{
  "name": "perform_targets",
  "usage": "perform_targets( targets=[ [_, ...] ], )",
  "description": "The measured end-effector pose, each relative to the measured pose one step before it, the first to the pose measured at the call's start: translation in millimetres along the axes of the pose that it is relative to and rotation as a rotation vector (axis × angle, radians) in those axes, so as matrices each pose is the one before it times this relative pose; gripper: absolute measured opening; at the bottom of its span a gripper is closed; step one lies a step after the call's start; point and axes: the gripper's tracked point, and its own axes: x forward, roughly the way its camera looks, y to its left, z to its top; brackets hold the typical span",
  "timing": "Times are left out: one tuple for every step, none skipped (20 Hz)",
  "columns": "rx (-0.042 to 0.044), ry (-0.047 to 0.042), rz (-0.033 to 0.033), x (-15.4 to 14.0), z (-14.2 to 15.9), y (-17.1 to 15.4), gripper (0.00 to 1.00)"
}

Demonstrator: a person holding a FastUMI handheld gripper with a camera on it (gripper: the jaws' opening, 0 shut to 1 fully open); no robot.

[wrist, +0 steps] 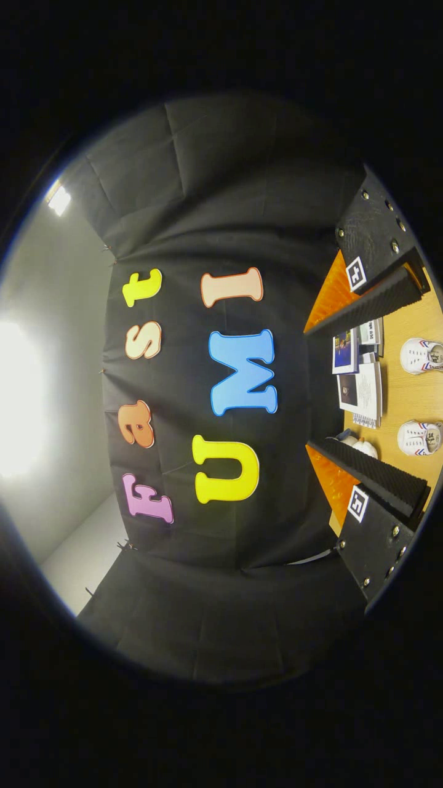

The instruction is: Open the storage box then place both shoes into the box .Put the left shoe in first, then the right shoe, with the right side of both shoes facing outward in a uniform manner.

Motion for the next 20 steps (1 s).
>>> perform_targets(
  targets=[
    [-0.00073, 0.00143, 0.00199, 2.08, -0.15, -0.86, 0.99],
    [-0.00031, 0.00283, 0.00186, 1.47, -1.44, -0.73, 0.99],
    [-0.00015, 0.00394, -0.00041, 1.13, -1.17, -0.35, 0.99],
    [0.00016, 0.00348, 0.00076, 0.6, -2.1, -0.6, 0.99],
    [0.00127, 0.00198, -0.00015, 0.67, -0.66, 0.09, 0.99],
    [0.00114, 0.00252, 0.00311, 1.75, -1.44, 0.51, 0.99],
    [0.00071, 0.00444, 0.00364, 1.7, -3.39, 1.03, 0.99],
    [0.00034, 0.00397, 0.00529, 2.08, -2.74, 1.55, 0.99],
    [0.00089, 0.00668, 0.00508, 3.11, -3.47, 1.6, 0.99],
    [0.00388, 0.00902, 0.00634, 2.71, -5.13, 1.51, 0.99],
    [0.0076, 0.0107, 0.008, 3.3, -5.39, 2.16, 0.99],
    [0.00883, 0.01442, 0.00375, 3.12, -7.17, 1.0, 0.99],
    [0.01092, 0.01434, 0.00759, 4.03, -6.5, 1.59, 0.99],
    [0.01279, 0.01715, 0.0081, 3.45, -7.12, 1.98, 0.99],
    [0.01138, 0.01451, 0.00826, 3.4, -6.13, 0.89, 0.99],
    [0.01448, 0.01778, 0.00987, 3.89, -6.25, 1.08, 0.99],
    [0.0172, 0.0163, 0.01713, 4.5, -7.27, 2.41, 0.99],
    [0.01678, 0.02007, 0.02514, 5.61, -7.11, 4.89, 0.99],
    [0.01856, 0.03341, 0.02078, 5.99, -11.84, 3.47, 0.99],
    [0.02128, 0.03129, 0.02706, 6.02, -10.8, 3.12, 0.99]
  ],
)
